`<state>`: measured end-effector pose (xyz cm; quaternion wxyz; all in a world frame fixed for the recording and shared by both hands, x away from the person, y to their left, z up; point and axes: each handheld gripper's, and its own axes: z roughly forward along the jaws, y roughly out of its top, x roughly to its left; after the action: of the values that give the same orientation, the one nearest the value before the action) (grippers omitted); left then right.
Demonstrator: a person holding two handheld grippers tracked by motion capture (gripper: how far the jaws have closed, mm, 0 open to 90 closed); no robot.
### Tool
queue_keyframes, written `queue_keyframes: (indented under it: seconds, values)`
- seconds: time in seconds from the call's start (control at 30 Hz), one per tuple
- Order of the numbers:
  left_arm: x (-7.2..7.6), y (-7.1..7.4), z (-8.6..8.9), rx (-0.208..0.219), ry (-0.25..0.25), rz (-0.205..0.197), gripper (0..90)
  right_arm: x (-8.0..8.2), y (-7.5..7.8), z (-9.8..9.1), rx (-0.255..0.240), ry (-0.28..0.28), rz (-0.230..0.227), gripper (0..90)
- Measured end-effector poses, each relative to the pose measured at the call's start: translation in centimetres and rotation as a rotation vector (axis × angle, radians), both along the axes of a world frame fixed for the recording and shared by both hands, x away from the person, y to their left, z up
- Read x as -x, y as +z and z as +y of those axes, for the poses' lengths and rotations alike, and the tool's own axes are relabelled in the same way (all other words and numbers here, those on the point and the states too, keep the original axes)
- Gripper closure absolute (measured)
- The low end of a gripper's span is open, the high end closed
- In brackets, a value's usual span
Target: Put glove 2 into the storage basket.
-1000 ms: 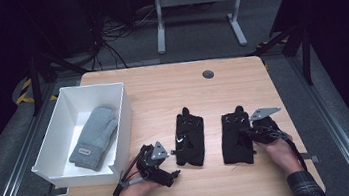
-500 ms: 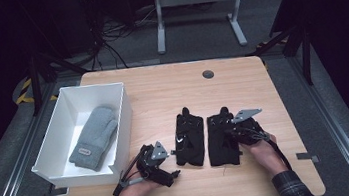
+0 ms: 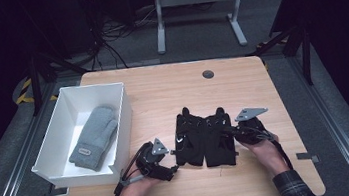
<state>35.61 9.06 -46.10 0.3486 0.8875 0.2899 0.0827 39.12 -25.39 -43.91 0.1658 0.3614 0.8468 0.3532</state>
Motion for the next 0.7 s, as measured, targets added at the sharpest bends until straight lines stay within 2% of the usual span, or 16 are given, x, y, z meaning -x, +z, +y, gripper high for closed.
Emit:
queue_keyframes:
  seconds: [0.07,0.2,0.27,0.3,0.33,0.4,0.47,0.5,0.57,0.63,0.67,0.7]
  values:
    - [-0.3,0.6,0.0,0.043,0.012,0.007,25.1,0.2,0.0,-0.6,0.002,0.012,-0.002,84.1]
    - [-1.3,1.6,-0.5,0.060,0.033,-0.008,33.8,0.5,-0.1,-1.6,0.005,0.011,0.000,83.9]
    - [-2.1,1.9,-1.0,0.052,0.047,-0.009,38.4,0.5,-0.3,-2.1,0.007,0.012,0.010,84.4]
    - [-2.4,2.0,-1.2,0.050,0.048,-0.008,45.3,0.5,-0.4,-2.5,0.011,0.012,0.011,86.0]
    - [-2.9,2.0,-1.4,0.052,0.048,-0.004,45.3,0.5,-0.4,-2.5,0.011,0.012,0.011,86.0]
    - [-3.8,2.0,-1.8,0.043,0.062,0.017,52.2,0.6,-0.4,-2.7,0.006,0.017,0.011,87.4]
    - [-4.8,1.8,-2.2,0.037,0.089,0.015,56.5,0.5,-0.4,-2.8,0.006,0.021,0.012,88.4]
    - [-5.3,1.8,-2.2,0.039,0.089,0.032,58.8,0.5,-0.4,-2.8,0.005,0.024,0.010,89.0]
    - [-6.1,1.7,-2.5,0.032,0.107,0.030,59.2,0.5,-0.4,-2.7,0.007,0.026,0.012,89.4]
    - [-6.8,1.7,-2.6,0.049,0.115,0.035,59.8,0.4,-0.6,-2.7,0.010,0.033,0.020,89.6]
    - [-7.5,1.3,-2.8,0.046,0.122,0.058,60.5,0.4,-0.7,-2.6,0.014,0.038,0.025,89.7]
    - [-7.5,1.3,-2.8,0.046,0.122,0.058,60.5,0.4,-0.7,-2.6,0.014,0.038,0.025,89.7]
